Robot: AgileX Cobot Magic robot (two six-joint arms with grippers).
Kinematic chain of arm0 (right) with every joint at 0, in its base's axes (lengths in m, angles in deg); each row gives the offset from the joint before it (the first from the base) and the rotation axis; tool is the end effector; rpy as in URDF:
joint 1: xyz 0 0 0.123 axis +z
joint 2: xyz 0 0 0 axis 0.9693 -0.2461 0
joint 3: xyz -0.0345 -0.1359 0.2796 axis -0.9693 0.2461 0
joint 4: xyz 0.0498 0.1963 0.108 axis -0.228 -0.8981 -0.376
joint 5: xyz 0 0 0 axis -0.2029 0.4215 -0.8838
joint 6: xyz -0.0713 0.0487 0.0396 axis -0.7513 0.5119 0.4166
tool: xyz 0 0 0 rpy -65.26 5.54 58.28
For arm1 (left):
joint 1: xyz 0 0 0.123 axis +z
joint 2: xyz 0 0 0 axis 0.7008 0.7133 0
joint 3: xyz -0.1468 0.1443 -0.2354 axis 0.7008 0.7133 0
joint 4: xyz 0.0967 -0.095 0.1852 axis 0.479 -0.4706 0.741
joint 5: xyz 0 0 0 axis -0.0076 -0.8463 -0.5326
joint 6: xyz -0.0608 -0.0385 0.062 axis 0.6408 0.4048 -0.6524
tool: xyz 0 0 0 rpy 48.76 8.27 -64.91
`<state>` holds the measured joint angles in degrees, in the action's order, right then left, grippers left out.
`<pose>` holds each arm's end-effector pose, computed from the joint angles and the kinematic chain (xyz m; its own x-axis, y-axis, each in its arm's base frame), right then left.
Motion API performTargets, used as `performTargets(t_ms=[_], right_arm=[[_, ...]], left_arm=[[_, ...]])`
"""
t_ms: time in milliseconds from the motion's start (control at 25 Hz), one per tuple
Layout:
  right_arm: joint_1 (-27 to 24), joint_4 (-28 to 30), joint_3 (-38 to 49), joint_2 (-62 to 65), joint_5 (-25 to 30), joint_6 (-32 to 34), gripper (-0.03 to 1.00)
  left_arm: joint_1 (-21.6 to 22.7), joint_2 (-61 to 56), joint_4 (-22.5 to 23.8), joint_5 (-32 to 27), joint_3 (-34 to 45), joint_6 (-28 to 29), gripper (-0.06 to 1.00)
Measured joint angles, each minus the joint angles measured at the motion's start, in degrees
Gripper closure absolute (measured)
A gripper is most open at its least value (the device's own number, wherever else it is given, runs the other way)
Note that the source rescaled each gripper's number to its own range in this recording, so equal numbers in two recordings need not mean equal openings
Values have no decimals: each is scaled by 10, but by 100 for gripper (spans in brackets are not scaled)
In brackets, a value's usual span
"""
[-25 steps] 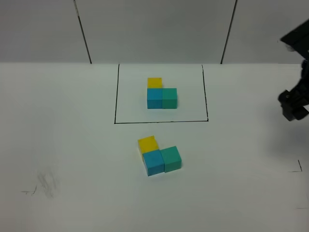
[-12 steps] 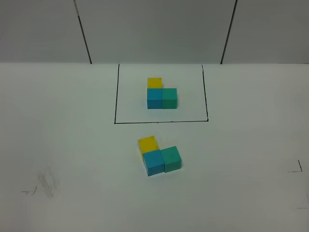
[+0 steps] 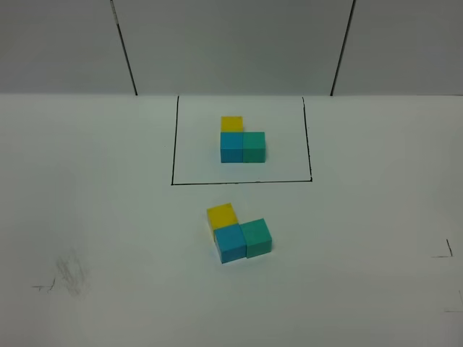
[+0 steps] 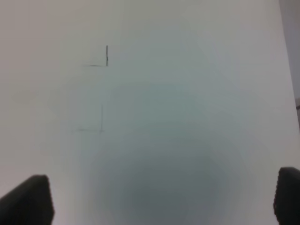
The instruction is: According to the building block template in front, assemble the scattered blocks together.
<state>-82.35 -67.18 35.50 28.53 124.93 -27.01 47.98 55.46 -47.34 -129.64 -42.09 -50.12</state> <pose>0.0219 -0.0103 0.3160 -0.7349 -0.0882 -0.6724 0.0444 0.9831 -0.1776 -0.0517 0.0044 0.2654 -0.4379 -0.0910 -0.8944 -0.1592 0.9870 -0.0225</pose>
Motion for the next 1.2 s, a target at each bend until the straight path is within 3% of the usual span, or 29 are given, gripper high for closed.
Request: performTargets(t_ms=[440,760,1200], right_arm=[[4,-107,92,155,4,-41,3],[5,-110,93,166,3,-36,5],[5,-107,93,166,1,-27,35]], left_arm=[[0,0,0,0,0,0,82],[0,0,0,0,0,0,82],[0,0,0,0,0,-1,82]])
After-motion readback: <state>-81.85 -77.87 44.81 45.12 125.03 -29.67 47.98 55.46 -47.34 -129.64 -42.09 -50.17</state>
